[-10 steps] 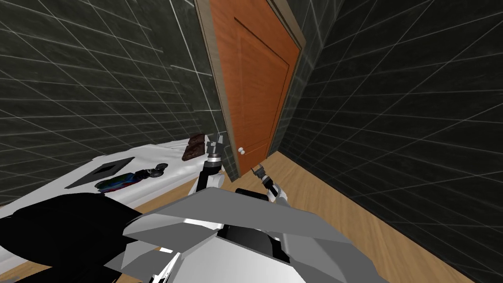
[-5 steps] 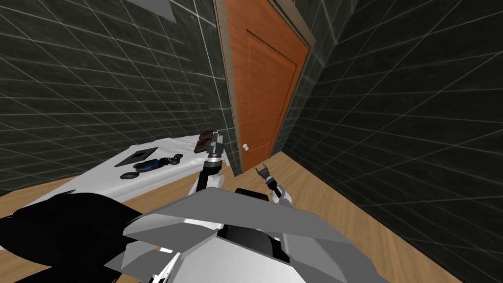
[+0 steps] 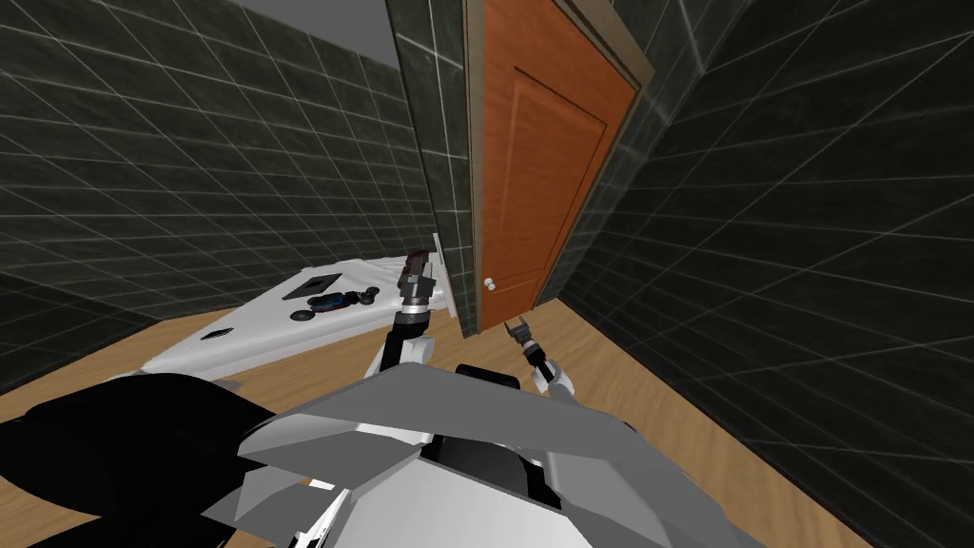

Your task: Pull the door open

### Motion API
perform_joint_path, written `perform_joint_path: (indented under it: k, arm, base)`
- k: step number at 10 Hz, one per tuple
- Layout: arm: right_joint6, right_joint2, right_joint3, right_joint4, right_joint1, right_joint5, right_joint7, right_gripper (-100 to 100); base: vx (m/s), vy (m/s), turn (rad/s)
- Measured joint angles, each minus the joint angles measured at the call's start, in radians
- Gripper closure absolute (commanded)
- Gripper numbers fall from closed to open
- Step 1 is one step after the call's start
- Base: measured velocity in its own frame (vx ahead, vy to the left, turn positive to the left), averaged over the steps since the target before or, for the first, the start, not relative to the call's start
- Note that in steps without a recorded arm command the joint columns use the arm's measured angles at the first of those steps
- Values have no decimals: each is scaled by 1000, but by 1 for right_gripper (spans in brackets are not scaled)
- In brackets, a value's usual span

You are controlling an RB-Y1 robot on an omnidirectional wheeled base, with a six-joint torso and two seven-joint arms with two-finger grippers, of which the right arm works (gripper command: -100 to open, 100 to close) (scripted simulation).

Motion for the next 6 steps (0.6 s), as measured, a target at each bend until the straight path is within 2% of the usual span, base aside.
perform_joint_path:
  k: [1,2,3,4,5,6]
  arm:
    - [8,-5,-15,-13,7,0,-4,-100]
    - [27,-14,-31,-53,26,3,-19,-100]
    - [33,-18,-41,-61,32,3,-24,-100]
    - [18,-19,-51,-26,17,-3,-13,-100]
    - [-2,-23,-74,13,3,-10,4,-100]
    - [10,-27,-91,-23,21,-7,-3,-100]
  base:
    - [8,102,331]
    - [12,63,66]
    - [6,19,-34]
    - [19,43,260]
    - [39,90,370]
    - [48,90,221]
